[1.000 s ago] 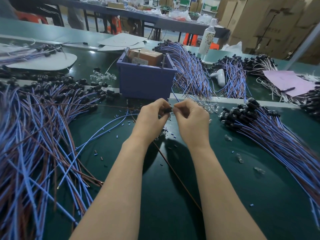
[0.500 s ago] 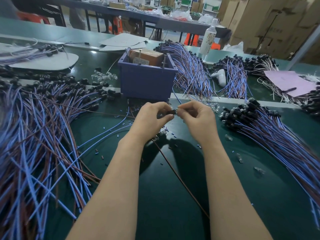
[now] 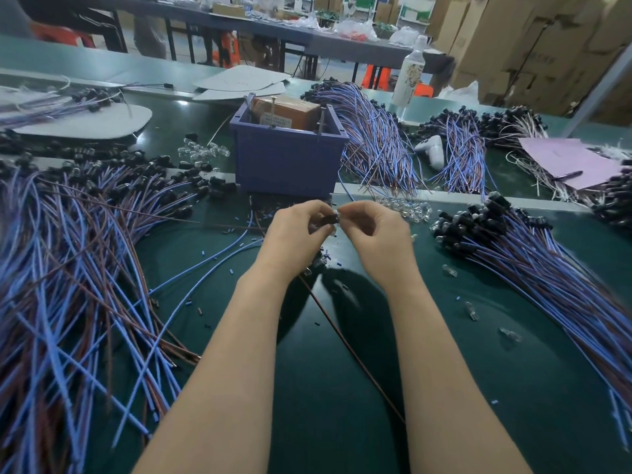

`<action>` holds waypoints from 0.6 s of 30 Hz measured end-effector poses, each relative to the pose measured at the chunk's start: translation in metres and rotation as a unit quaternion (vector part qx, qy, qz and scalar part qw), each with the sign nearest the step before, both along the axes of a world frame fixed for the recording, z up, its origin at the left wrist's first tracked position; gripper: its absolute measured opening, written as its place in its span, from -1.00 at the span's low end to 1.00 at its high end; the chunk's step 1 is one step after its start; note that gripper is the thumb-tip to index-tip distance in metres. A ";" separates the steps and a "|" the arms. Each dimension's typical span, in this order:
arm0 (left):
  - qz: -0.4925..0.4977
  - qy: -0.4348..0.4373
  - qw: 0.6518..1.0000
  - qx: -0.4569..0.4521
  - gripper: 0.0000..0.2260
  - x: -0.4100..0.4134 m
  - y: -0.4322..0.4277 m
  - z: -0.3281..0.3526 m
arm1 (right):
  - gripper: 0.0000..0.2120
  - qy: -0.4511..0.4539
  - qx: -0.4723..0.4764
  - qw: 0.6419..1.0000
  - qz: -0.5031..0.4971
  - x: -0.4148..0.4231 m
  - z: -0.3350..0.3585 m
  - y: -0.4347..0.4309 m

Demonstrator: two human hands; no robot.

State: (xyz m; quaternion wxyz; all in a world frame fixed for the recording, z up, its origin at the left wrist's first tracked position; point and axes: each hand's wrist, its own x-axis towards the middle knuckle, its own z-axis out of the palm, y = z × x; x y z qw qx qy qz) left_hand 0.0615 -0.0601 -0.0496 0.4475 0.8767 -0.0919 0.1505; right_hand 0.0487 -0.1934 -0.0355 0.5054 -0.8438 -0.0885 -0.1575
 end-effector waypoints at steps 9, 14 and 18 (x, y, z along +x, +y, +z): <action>0.007 0.002 0.991 -0.135 -0.84 0.000 0.004 -0.002 | -0.85 -0.008 0.083 0.996 -0.019 -0.004 0.005 0.009; -0.008 0.007 0.988 -0.152 -0.82 0.000 0.004 -0.002 | -0.90 -0.021 0.030 0.999 -0.013 -0.007 0.005 0.014; -0.017 0.011 0.990 -0.141 -0.84 0.000 0.003 -0.001 | -0.88 -0.048 -0.025 0.998 -0.024 -0.008 0.005 0.015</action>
